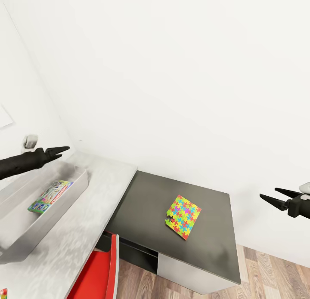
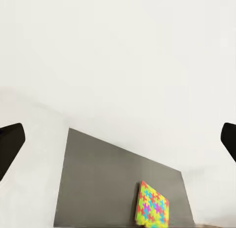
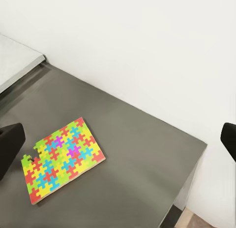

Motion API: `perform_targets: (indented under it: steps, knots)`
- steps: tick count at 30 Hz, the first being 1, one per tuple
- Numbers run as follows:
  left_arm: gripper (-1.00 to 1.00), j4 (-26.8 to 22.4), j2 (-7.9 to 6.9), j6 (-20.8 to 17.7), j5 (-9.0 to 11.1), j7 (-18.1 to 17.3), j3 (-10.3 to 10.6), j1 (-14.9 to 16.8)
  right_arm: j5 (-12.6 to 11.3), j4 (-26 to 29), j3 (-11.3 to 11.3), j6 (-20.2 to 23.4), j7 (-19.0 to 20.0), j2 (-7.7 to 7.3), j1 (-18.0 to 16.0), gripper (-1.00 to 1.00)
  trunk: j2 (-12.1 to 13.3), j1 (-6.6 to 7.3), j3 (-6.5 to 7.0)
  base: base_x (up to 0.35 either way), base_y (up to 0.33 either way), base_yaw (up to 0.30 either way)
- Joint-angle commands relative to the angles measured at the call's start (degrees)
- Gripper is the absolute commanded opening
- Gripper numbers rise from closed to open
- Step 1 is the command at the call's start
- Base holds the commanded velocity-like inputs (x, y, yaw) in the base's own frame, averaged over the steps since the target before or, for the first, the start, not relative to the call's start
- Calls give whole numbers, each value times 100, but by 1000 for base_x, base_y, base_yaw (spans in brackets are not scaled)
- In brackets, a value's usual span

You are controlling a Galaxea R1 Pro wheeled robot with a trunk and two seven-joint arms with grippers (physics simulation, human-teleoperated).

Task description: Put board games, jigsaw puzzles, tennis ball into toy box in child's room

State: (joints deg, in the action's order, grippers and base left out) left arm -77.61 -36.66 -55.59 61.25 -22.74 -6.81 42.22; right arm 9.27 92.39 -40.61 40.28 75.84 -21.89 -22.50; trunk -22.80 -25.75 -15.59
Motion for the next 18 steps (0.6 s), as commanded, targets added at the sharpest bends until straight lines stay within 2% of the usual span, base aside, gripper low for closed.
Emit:
perform_targets:
  steps: [1,2,5,7,8,12,18]
  knots:
    - [100,-349,291,-213,292,129,-12,-4,48,7,-20,32,54,1,-9,100,-11,-3,-11,0,0,0]
    - [100,-641,754,-344,1202,635,-22,-11,48,7,-53,23,60,1,-9,100,-11,-3,-11,0,0,0]
    - [100,-1160,1210,-392,2473,1807,145,-8,48,11,-72,30,62,1,-13,100,-11,-3,-4,0,0,0]
    - [100,-1264,1348,-398,2814,2143,236,0,48,11,-74,34,62,1,-15,100,-11,-3,8,0,0,-2]
    - [100,-1331,1515,-395,3086,2378,382,-4,48,11,-76,43,62,1,-19,100,-11,-3,15,0,0,-24]
    - [100,-1413,1714,-383,3411,2667,547,-20,48,10,-71,53,58,1,-24,100,-11,-3,48,0,0,-46]
    - [100,-1449,1792,-374,3536,2785,612,-21,48,12,-70,57,56,1,-26,100,-11,-3,102,-82,-39,-67]
